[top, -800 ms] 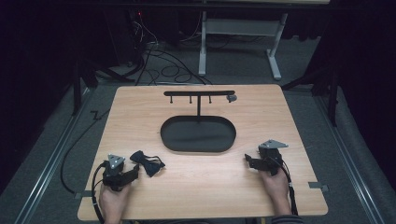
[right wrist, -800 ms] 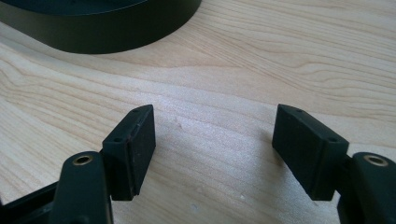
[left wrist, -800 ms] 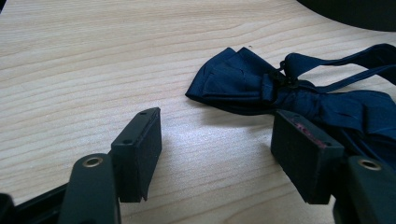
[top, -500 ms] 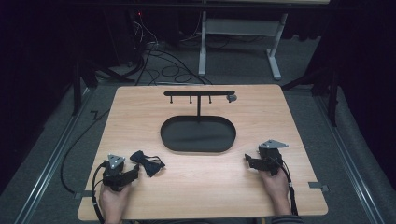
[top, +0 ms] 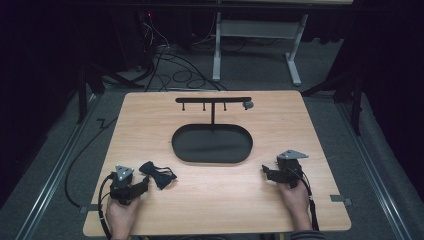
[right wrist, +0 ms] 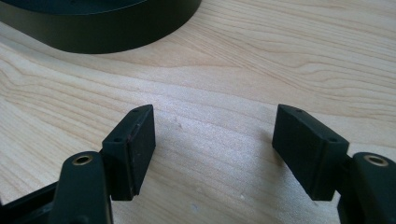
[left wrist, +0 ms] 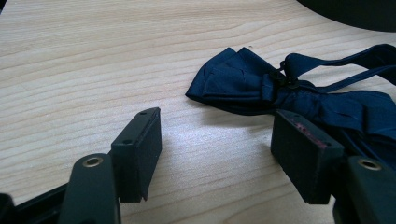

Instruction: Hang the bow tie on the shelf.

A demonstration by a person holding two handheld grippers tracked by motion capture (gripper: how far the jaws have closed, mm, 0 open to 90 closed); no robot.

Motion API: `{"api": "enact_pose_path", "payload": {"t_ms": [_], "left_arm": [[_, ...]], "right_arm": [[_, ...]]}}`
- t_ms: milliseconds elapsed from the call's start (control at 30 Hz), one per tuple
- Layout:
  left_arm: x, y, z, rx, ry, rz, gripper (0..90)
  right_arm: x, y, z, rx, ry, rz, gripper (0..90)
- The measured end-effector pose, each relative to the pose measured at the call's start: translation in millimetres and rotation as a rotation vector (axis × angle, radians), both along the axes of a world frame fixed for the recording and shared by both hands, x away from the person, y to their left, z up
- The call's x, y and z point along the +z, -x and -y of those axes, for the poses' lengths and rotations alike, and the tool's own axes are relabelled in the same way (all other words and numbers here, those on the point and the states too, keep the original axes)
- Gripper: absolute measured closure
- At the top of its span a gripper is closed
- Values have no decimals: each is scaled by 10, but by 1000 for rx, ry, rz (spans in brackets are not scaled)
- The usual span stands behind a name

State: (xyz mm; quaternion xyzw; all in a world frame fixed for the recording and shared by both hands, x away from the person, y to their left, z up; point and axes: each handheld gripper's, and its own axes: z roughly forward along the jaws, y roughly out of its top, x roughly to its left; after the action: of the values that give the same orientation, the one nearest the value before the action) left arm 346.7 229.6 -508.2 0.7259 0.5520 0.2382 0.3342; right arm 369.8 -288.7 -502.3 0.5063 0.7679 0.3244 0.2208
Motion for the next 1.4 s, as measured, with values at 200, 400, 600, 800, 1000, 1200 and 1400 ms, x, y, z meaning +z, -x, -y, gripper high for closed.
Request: {"api": "enact_pose_path", "payload": {"t_ms": [200,400,600,800,1000,1200,1400], "left_arm": [[0,0,0,0,0,0,344],[1,0,1,0,-3,1,345],[2,5,1,4,-2,1,355],[4,11,-18,4,19,6,375],[47,82,-59,3,25,28,376],[108,156,-71,-9,34,40,376],[139,182,-46,-24,34,51,376]], "right_arm": [[0,0,1,1,1,0,315],[0,0,1,0,0,0,315],[0,0,3,-3,-3,-1,315],[1,0,3,-5,-5,-2,315],[2,0,5,-3,-5,-3,315],[2,-1,5,-3,-5,-3,315],[1,0,3,-4,-4,-1,315]]}}
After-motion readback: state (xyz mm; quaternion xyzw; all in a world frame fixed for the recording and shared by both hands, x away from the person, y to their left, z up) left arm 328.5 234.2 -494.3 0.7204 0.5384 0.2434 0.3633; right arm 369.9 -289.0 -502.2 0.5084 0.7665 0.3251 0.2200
